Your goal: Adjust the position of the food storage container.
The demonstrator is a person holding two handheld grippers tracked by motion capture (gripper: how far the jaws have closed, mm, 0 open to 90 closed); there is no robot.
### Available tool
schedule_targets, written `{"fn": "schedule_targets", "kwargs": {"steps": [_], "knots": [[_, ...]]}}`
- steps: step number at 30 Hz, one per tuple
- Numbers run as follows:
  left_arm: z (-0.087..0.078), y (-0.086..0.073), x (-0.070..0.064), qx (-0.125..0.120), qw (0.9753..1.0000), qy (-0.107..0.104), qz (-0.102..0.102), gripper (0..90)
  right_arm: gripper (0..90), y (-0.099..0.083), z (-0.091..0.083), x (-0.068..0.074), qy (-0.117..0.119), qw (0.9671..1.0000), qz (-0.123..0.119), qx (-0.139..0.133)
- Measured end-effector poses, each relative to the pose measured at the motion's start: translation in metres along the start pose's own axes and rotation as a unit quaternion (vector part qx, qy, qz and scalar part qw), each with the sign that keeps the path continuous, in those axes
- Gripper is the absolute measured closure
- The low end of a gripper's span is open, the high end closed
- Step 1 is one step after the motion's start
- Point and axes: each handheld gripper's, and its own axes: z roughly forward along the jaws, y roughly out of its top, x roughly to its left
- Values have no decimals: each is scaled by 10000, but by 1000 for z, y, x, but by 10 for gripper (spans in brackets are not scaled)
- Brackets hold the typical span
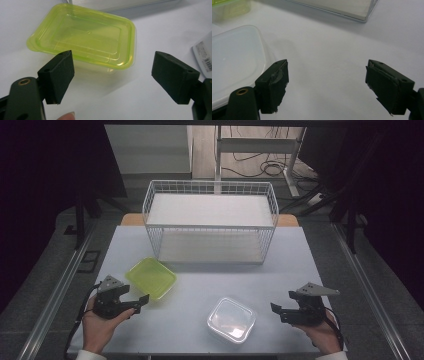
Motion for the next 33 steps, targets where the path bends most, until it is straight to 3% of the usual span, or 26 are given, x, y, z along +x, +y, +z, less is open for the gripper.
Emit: {"fn": "schedule_targets", "kwargs": {"steps": [5,9,15,26,33], "knots": [[0,1,0,-28,10000,-42,-60,170,191,0,0,0,13,10000,3,19],[-7,1,-1,-130,9997,-197,-93,170,199,2,-2,5,26,10000,15,46],[-13,-4,-5,-50,9996,-291,-13,152,203,7,-3,9,65,9999,124,26],[-7,1,-2,136,9996,-226,35,158,210,4,3,3,148,9997,103,167],[-28,4,0,76,9998,-166,-43,198,210,1,-2,1,41,9998,135,147]]}}
